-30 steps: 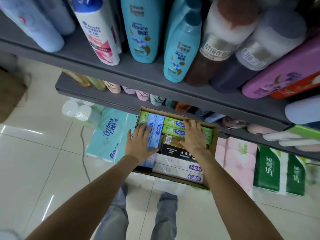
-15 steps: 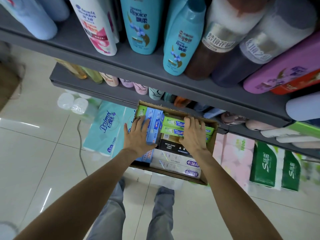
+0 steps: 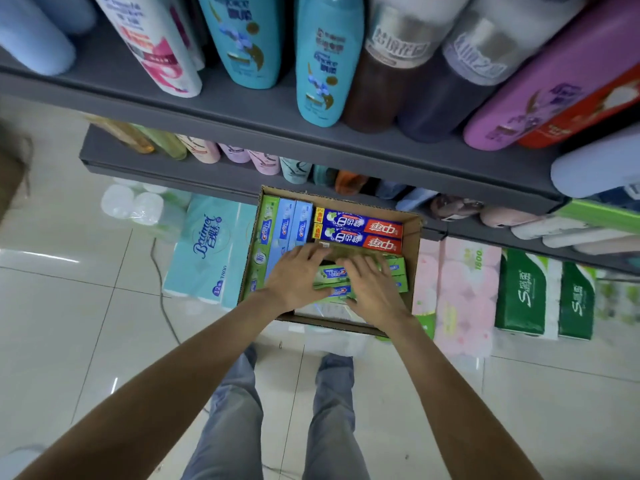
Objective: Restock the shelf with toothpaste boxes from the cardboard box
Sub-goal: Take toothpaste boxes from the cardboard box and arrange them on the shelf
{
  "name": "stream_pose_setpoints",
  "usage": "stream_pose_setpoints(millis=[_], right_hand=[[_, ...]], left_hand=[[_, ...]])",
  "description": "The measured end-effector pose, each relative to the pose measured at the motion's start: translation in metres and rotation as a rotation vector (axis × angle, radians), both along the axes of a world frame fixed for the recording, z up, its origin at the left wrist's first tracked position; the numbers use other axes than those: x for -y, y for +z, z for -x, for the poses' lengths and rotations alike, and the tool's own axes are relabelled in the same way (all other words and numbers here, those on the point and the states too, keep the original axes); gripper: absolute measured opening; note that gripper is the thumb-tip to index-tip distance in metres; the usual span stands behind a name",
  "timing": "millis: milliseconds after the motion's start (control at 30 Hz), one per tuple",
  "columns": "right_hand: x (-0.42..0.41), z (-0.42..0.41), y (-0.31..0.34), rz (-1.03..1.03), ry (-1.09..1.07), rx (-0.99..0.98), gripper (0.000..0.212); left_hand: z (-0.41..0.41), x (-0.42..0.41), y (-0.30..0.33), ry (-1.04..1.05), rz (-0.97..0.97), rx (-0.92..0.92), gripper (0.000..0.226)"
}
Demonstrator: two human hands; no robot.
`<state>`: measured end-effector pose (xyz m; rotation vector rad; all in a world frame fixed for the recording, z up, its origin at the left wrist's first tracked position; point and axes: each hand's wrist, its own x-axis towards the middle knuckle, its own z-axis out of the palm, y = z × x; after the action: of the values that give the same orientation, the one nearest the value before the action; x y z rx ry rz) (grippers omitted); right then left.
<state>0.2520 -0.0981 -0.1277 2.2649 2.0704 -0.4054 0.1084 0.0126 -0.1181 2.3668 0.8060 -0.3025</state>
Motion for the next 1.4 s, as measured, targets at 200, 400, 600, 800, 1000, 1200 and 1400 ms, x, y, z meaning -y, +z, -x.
stream_pose_setpoints(millis=[200, 400, 600, 800, 1000, 1200, 1400], right_hand=[[0.035, 0.029, 0.003, -0.200, -0.782, -0.239, 0.054], [0.024, 0.040, 0.009, -0.070, -1.263, -0.564, 0.058], [0.010, 0.045, 0.012, -0.027, -1.480, -0.782, 0.097], [-0.010, 0.045, 0.014, 0.017, -1.590, -0.768, 0.106], [0.004, 0.037, 0.036, -0.295, -1.439, -1.042, 0.094], [0.020, 0.019, 0.085, -0.382, -1.171, -1.251, 0.056], [0.023, -0.005, 0.147, -0.451, -0.812, -1.153, 0.045]], left_hand=[[-0.027, 0.002, -0.004, -0.147, -0.001, -0.226, 0.065], [-0.026, 0.000, 0.002, -0.134, 0.015, -0.209, 0.056], [0.014, -0.007, 0.030, 0.292, 0.199, -0.011, 0.051], [0.038, -0.016, 0.039, 0.572, 0.392, 0.065, 0.076], [0.042, -0.013, 0.059, 0.692, 0.497, 0.133, 0.051], [0.049, -0.007, 0.080, 0.797, 0.556, 0.231, 0.048], [0.065, -0.012, 0.141, 0.566, 0.442, 0.326, 0.055]])
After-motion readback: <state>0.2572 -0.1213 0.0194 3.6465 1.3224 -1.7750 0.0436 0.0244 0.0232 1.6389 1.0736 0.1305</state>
